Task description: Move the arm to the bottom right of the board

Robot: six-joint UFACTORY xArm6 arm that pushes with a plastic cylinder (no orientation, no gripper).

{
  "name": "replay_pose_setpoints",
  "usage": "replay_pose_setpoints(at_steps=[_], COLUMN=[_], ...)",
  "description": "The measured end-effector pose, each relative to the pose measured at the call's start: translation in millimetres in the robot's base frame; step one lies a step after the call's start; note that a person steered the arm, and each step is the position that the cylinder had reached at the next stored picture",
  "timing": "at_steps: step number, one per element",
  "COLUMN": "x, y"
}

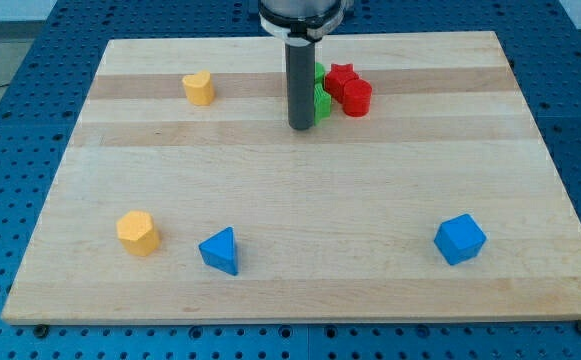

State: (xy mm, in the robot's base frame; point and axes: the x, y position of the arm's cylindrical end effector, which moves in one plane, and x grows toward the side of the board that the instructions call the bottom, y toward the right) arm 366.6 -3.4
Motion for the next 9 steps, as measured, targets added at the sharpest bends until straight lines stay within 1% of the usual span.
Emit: replay_pose_setpoints(at_steps=[1, 5, 6, 7, 8, 9], x=[-16.2, -17.6, 3.8, 28.8, 25.4, 50.9], y=[1.9, 2.2, 6.9, 48.2, 126.3, 230.6])
